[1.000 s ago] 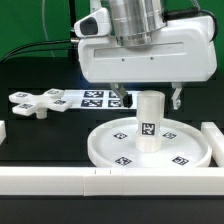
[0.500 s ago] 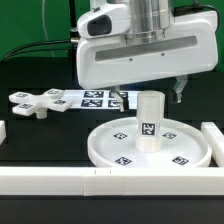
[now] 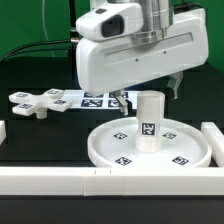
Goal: Assemble round table
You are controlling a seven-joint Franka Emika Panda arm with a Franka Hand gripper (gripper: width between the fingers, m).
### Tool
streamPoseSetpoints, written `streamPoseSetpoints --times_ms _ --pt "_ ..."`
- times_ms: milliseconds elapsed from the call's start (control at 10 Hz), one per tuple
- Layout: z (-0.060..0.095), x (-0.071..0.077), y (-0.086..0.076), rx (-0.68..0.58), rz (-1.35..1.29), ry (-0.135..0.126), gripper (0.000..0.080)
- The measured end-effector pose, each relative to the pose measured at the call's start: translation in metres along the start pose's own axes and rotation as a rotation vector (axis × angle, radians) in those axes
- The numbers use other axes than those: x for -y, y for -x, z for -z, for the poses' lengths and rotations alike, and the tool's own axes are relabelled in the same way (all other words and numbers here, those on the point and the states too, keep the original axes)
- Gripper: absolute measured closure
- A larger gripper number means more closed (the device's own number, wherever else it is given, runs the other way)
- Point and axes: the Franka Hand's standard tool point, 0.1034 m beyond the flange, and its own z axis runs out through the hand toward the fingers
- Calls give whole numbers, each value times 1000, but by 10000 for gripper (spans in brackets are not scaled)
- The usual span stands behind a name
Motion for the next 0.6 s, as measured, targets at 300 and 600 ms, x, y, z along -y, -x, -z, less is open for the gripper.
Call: streamPoseSetpoints --times_ms 300,600 --pt "-1 5 -2 30 240 26 151" --pt "-1 5 -2 43 413 33 151"
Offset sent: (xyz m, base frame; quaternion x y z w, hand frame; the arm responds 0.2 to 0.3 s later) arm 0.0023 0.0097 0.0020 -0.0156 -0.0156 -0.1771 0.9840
